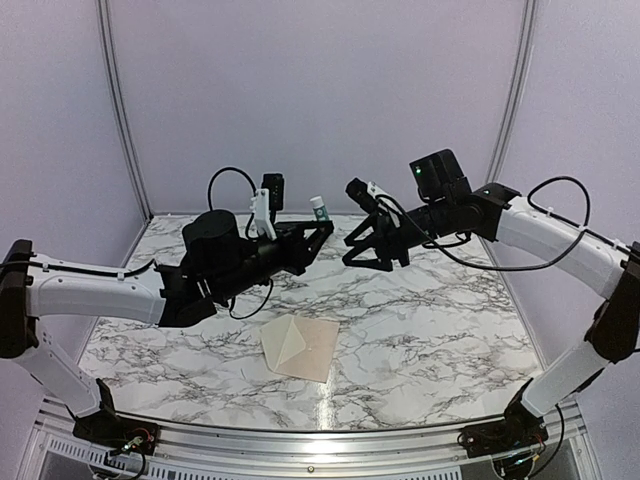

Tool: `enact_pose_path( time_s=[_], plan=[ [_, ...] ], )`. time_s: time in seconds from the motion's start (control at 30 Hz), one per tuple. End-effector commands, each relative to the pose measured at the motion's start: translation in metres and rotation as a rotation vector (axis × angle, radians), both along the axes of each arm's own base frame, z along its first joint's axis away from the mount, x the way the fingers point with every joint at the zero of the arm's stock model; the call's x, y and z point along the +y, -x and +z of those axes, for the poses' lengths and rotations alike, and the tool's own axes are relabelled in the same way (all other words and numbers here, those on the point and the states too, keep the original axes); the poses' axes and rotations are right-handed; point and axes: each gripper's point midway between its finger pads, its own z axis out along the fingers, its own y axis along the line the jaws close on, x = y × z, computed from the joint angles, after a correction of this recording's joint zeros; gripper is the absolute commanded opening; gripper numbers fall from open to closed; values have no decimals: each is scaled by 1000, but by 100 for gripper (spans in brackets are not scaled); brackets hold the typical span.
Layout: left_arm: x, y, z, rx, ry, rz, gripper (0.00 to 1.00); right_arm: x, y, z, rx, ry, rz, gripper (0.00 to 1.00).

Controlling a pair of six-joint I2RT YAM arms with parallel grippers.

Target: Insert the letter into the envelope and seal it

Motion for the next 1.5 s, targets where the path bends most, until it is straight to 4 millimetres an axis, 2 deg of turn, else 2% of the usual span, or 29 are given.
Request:
enact_pose_path(
  time_s=[0.0,0.2,0.4,0.7,0.83,1.0,1.17,1.23,1.3,1.4,1.47],
  plan=[
    [-2,1,20,-28,100,-7,2,19,-2,39,-29,-114,9,56],
    [-1,5,21,-39,121,-20,3,29,-7,40,4,-132,9,54],
    [-4,6,16,-39,117,-37,3,38,0,37,37,-139,55,53],
    [-8,7,14,-36,117,-53,4,41,10,44,21,-156,92,48],
    [-9,8,15,-37,118,-58,4,41,10,43,20,-155,89,42],
    [-11,9,14,-32,119,-69,4,41,10,42,17,-157,89,29],
    [-12,9,11,-27,114,-74,6,40,10,44,15,-161,90,12],
    [-12,9,10,-27,112,-72,11,40,11,44,18,-163,88,7],
    [-11,9,9,-30,110,-69,23,40,11,44,23,-162,87,1],
    [-8,7,11,-37,110,-51,41,40,12,42,29,-163,88,0],
    [-6,7,13,-47,108,-42,50,40,13,42,35,-165,90,0]
  ],
)
